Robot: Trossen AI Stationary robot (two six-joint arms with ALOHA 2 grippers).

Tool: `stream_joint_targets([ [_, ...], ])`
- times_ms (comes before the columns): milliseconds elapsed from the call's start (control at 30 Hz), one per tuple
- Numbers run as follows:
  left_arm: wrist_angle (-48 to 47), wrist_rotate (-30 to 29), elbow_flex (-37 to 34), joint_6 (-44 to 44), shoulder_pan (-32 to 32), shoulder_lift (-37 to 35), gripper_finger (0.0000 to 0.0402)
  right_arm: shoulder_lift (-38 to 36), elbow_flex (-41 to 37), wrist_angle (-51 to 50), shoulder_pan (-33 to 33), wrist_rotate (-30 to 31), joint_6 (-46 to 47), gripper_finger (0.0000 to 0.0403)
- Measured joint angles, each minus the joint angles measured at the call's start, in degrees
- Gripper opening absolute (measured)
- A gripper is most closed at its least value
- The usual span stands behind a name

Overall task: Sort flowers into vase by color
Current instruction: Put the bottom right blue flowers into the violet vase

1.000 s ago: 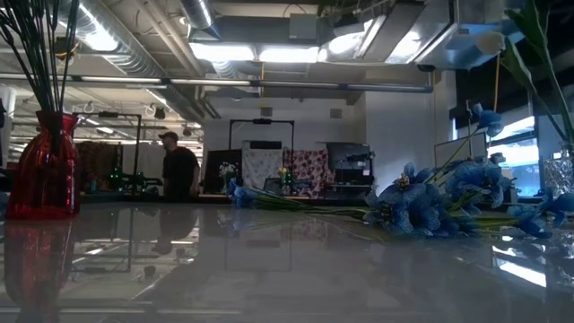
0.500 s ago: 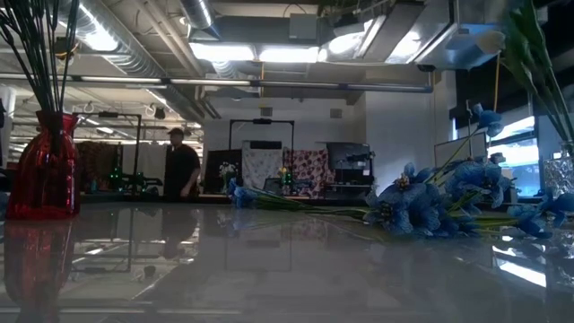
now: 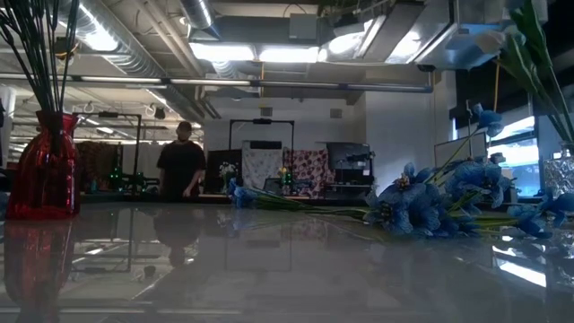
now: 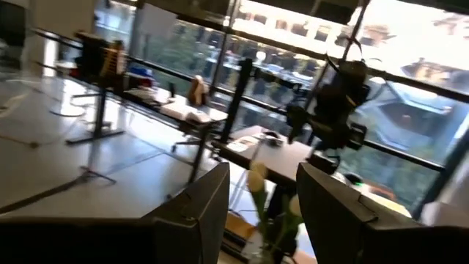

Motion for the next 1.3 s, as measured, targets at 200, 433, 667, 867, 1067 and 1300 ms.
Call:
stream_joint_targets([
  [200,0.7,3.8,0.0,-0.2,0.0,0.0,0.0154,5.1,5.6,7.7,0.0,-2.3,-2.3,0.0287],
  [433,0.5,3.8,0.0,-0.2,-2.5,0.0,0.0154,13.9,5.9,14.8,0.0,-9.4,-4.5,0.0287],
  [667,-1.3,3.7,0.0,-0.2,-6.1,0.0,0.0154,21.1,5.9,24.2,0.0,-16.7,-4.6,0.0287],
  [867,-5.1,3.1,0.0,-0.5,-8.4,0.0,0.0154,27.3,5.9,30.2,0.6,-24.5,-4.4,0.0287],
  [1067,-7.5,1.2,0.0,-0.5,-9.7,0.0,0.0154,33.2,5.9,32.5,10.4,-21.3,-4.6,0.0287],
  [1300,-9.5,-1.9,0.0,-0.4,-10.1,0.0,0.0154,39.4,5.9,32.7,18.9,-10.8,-4.7,0.0287],
])
